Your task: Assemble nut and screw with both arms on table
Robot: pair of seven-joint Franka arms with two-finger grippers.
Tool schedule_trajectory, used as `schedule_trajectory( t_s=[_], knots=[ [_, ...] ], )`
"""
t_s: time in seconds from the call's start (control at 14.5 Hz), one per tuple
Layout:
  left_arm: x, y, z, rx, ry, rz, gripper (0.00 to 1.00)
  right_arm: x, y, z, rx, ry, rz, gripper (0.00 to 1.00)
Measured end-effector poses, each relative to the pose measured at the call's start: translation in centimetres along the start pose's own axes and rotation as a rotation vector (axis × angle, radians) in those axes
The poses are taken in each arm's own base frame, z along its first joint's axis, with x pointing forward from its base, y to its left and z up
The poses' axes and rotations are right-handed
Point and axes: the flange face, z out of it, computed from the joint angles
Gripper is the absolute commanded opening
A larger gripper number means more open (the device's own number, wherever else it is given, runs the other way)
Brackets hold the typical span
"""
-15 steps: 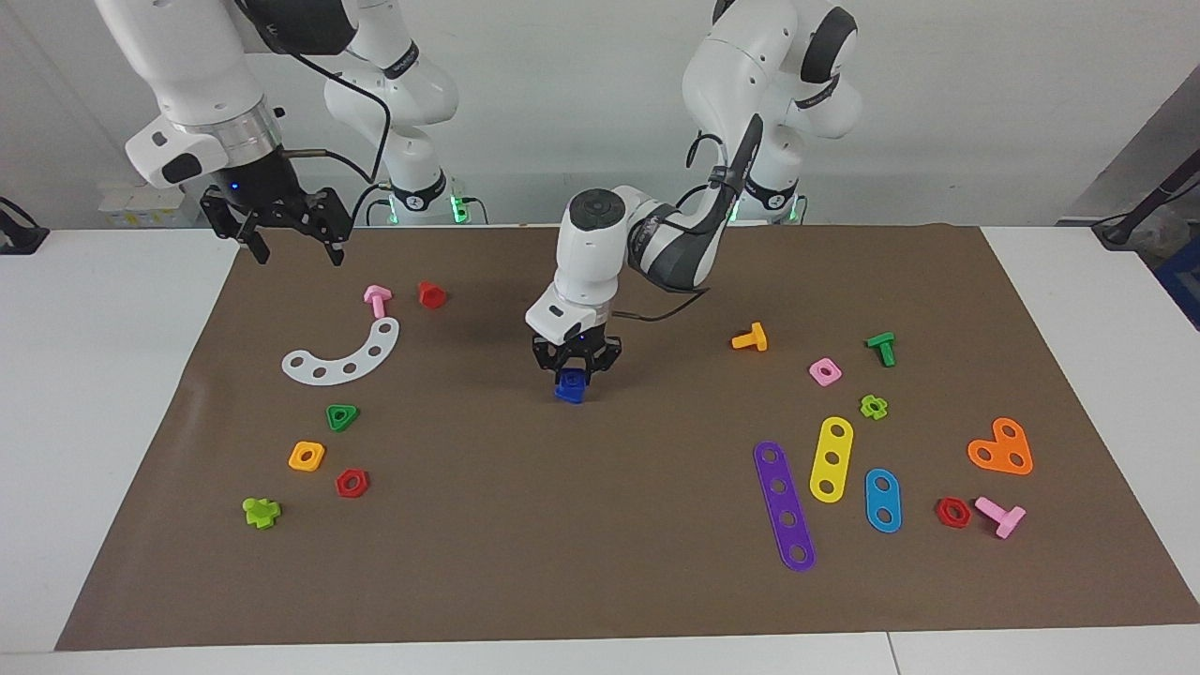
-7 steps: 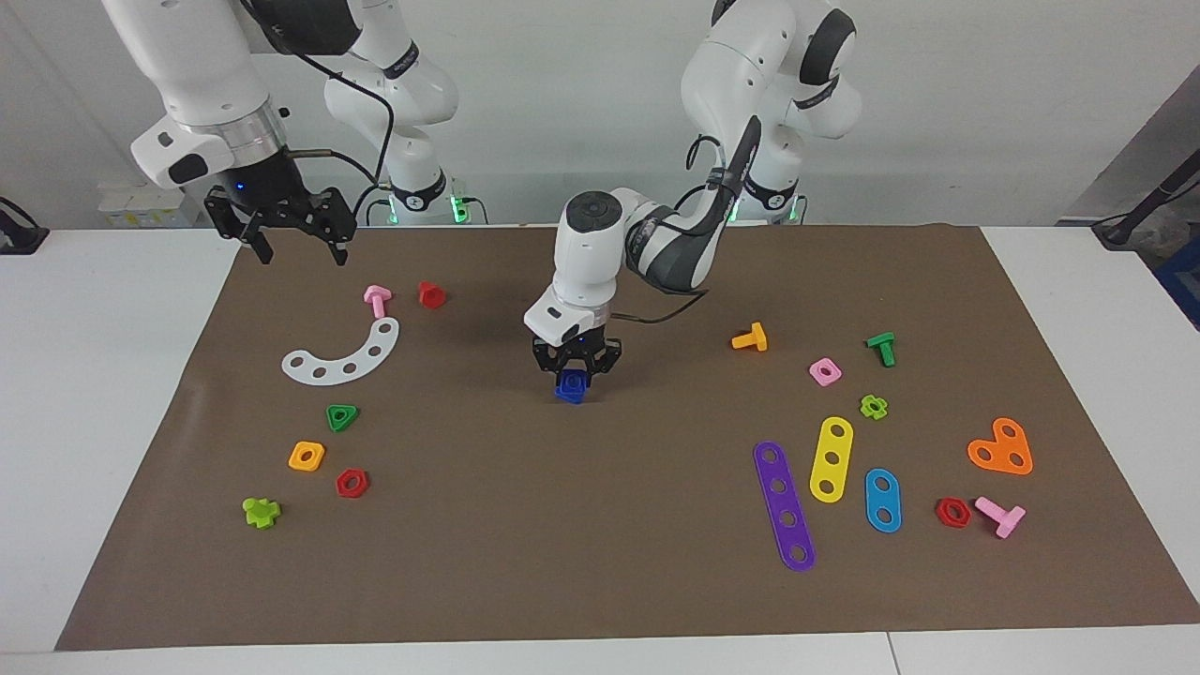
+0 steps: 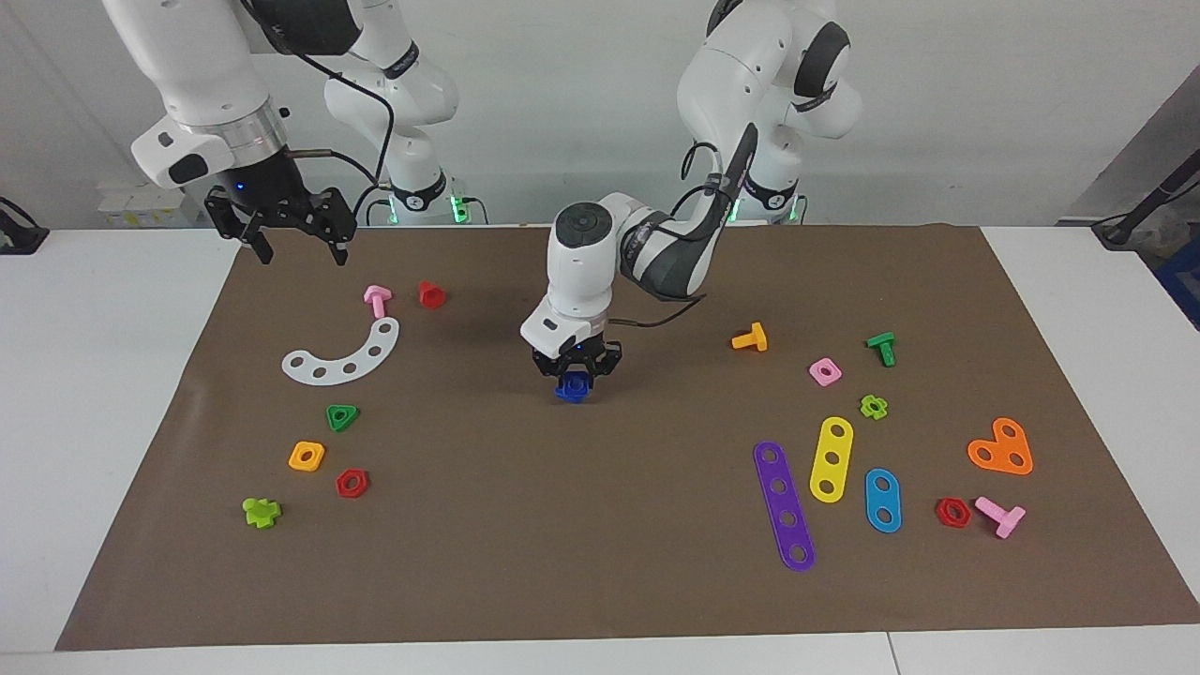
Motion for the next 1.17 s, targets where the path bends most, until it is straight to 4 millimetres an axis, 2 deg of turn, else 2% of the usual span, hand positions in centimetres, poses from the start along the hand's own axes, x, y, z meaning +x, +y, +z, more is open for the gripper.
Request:
schedule_trajectory(
  t_s=[0.62,1.17],
  knots=[
    [-0.2,1.0,0.1,-0.032,0.03,-0.022,0.0,0.0,0.0,0.0,0.0,0.0,0.0,1.0],
    [0.1,0.9,-0.4,-0.02,0.022,-0.031,0.0,0.0,0.0,0.0,0.0,0.0,0.0,1.0]
  ],
)
